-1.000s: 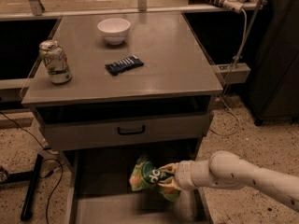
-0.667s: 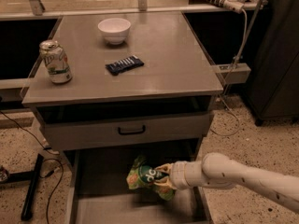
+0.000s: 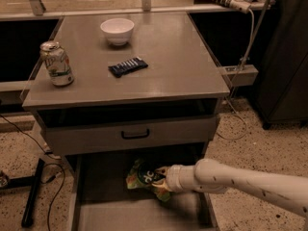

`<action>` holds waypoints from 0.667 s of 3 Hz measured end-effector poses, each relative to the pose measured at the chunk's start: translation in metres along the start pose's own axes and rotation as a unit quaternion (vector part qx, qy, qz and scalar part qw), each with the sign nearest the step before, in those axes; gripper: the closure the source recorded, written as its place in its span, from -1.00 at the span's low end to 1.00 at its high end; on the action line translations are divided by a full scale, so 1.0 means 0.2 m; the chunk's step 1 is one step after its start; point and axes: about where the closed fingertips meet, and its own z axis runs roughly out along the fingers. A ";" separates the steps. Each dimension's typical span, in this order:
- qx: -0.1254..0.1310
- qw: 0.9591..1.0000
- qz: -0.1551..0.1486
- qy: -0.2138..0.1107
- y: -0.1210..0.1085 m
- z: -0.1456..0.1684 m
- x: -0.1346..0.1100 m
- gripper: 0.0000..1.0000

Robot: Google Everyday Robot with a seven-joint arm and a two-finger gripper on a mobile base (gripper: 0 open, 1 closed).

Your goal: Place green rice chip bag into middle drawer

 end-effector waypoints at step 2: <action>0.017 1.000 0.007 0.012 0.01 0.03 0.03 0.64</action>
Offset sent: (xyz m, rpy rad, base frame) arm -0.0002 -0.0004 -0.0068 -0.0142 -0.0048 -0.0295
